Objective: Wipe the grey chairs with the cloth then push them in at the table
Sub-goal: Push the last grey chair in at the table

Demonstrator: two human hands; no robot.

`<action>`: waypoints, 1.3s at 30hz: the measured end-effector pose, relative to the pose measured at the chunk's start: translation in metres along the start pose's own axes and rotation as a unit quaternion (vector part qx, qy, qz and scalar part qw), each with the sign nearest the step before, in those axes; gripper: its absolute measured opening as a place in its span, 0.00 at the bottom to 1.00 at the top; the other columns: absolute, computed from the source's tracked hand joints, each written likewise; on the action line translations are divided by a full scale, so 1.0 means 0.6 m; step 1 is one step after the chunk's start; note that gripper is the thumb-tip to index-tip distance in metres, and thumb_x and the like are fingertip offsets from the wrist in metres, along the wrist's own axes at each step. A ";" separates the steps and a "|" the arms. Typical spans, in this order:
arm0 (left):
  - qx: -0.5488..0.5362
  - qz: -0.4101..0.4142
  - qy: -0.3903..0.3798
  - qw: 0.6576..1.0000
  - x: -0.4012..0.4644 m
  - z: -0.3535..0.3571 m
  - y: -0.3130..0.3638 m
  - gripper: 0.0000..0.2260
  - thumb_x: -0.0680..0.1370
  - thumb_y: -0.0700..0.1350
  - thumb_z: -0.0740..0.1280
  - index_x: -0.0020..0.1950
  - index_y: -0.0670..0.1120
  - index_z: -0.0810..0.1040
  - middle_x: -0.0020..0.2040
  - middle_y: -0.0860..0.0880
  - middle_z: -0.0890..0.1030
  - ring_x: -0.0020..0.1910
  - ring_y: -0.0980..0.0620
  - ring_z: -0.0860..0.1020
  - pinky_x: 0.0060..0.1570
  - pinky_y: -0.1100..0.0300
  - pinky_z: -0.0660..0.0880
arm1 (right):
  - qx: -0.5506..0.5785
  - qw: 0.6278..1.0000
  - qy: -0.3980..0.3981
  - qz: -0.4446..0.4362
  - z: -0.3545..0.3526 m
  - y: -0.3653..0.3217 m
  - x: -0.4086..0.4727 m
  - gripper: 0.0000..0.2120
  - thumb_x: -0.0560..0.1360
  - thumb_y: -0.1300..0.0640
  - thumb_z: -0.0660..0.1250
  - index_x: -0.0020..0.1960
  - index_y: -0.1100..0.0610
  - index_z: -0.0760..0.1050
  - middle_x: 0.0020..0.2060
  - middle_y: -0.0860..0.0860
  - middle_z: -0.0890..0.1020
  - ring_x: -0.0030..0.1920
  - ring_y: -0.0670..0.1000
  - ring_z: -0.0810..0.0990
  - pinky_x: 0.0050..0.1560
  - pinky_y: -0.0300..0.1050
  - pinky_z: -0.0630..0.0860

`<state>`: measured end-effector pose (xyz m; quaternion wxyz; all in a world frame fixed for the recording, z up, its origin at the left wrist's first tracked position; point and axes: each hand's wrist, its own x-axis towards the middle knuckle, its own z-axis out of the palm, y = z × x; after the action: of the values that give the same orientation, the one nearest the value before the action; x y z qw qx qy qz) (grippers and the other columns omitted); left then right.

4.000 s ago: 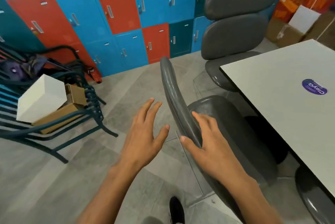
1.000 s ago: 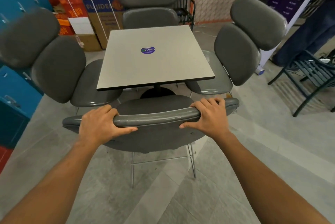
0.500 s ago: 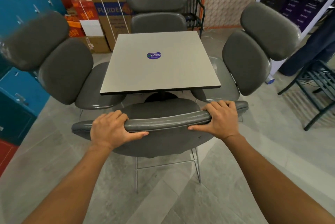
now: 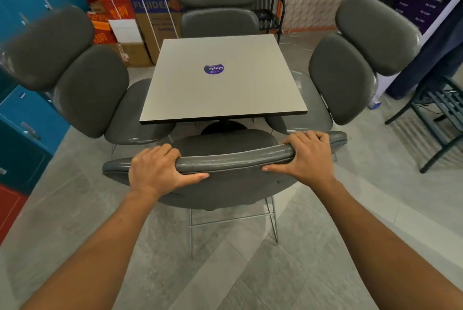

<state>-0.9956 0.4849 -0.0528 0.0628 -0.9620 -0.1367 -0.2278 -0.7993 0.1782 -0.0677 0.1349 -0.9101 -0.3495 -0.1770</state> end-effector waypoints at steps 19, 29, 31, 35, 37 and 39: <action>0.006 0.034 0.005 0.999 0.005 0.004 -0.034 0.38 0.65 0.84 0.53 0.30 0.50 0.74 0.32 0.52 0.75 0.31 0.50 0.77 0.33 0.60 0.65 | -0.004 0.998 -0.029 0.055 0.006 -0.037 -0.005 0.43 0.59 0.12 0.55 0.49 0.49 0.76 0.46 0.47 0.81 0.51 0.52 0.77 0.63 0.55 0.70; -0.004 0.041 0.002 0.999 0.022 0.009 -0.070 0.41 0.66 0.85 0.47 0.32 0.49 0.76 0.32 0.52 0.74 0.30 0.49 0.74 0.32 0.60 0.63 | -0.003 0.998 -0.019 0.059 0.003 -0.074 0.010 0.41 0.59 0.12 0.54 0.44 0.49 0.73 0.42 0.45 0.78 0.47 0.50 0.74 0.60 0.52 0.68; 0.000 0.044 0.006 0.999 0.018 0.011 -0.067 0.41 0.66 0.85 0.48 0.32 0.48 0.77 0.33 0.51 0.76 0.31 0.47 0.77 0.33 0.59 0.64 | 0.003 0.998 -0.011 0.054 0.004 -0.070 0.006 0.41 0.60 0.13 0.55 0.44 0.50 0.74 0.42 0.45 0.78 0.47 0.50 0.75 0.60 0.52 0.68; 0.004 0.045 0.023 0.999 0.009 0.021 -0.070 0.42 0.67 0.85 0.47 0.34 0.49 0.79 0.34 0.51 0.78 0.34 0.47 0.79 0.34 0.57 0.70 | 0.012 0.998 0.054 0.032 0.018 -0.063 -0.004 0.40 0.59 0.15 0.61 0.43 0.51 0.77 0.39 0.46 0.79 0.45 0.50 0.76 0.58 0.52 0.68; 0.003 0.048 0.030 0.998 0.015 0.026 -0.072 0.42 0.68 0.85 0.47 0.34 0.48 0.79 0.33 0.50 0.79 0.33 0.47 0.80 0.33 0.57 0.72 | 0.001 0.996 0.081 0.024 0.028 -0.058 0.003 0.39 0.59 0.15 0.63 0.41 0.52 0.78 0.38 0.46 0.80 0.43 0.50 0.76 0.56 0.51 0.68; 0.002 0.053 0.045 0.998 0.025 0.033 -0.075 0.42 0.69 0.84 0.48 0.33 0.48 0.79 0.32 0.49 0.79 0.31 0.46 0.79 0.32 0.58 0.72 | -0.013 0.995 0.101 0.010 0.036 -0.051 0.015 0.39 0.58 0.15 0.64 0.40 0.52 0.78 0.37 0.47 0.80 0.42 0.51 0.77 0.54 0.52 0.69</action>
<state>-0.9874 0.5349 -0.0612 0.0829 -0.9564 -0.0834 -0.2673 -0.8088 0.2135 -0.0798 0.1596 -0.8928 -0.3225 -0.2711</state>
